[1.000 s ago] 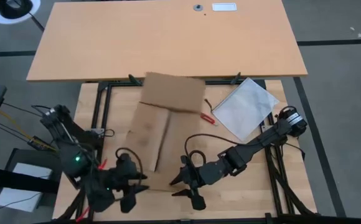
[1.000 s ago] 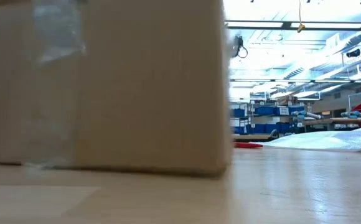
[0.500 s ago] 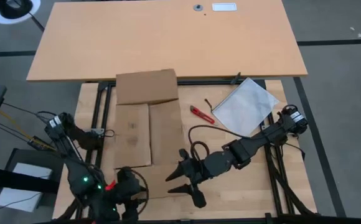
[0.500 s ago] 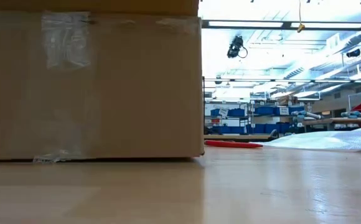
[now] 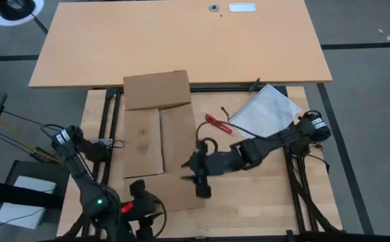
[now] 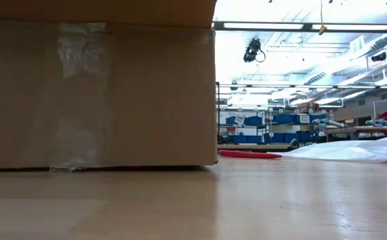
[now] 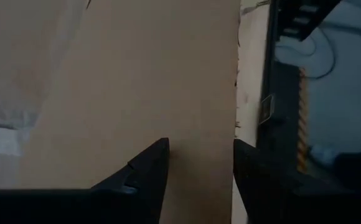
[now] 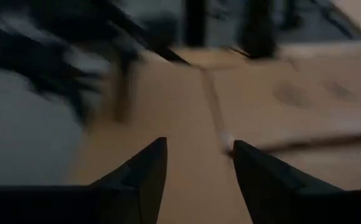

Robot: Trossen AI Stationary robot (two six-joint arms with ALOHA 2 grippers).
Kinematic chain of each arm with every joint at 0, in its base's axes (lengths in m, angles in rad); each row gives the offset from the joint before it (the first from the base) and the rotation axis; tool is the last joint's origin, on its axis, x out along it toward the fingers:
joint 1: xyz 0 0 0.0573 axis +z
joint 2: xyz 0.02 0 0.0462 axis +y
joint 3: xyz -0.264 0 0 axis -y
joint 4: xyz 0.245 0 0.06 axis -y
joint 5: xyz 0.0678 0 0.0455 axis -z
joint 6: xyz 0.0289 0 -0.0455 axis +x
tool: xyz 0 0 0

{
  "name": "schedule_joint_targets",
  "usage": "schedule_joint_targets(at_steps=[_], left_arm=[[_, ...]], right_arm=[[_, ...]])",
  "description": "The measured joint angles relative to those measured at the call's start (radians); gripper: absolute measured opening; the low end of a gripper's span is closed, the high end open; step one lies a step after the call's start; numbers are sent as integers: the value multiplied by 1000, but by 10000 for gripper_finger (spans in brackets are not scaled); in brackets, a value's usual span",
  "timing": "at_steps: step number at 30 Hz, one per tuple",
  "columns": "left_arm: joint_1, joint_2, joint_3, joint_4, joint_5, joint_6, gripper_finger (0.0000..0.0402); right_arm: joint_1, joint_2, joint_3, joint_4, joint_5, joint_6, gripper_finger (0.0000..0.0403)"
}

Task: Unpack boxes
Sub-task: Open the cardboard box using the red cutter

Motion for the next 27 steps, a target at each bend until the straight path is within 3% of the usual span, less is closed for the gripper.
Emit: schedule_joint_targets(at_steps=[6,18,22,27], left_arm=[[5,74,1,-65,-8,0,181],[46,282,0,-139,25,2,181],[66,277,18,-187,109,-6,181],[63,195,143,-265,41,1,181]], right_arm=[[-81,1,-51,-107,10,12,185],[-130,2,-250,-93,-33,90,174],[-129,1,-258,-88,-44,82,170],[-128,-1,-260,-66,-58,81,169]])
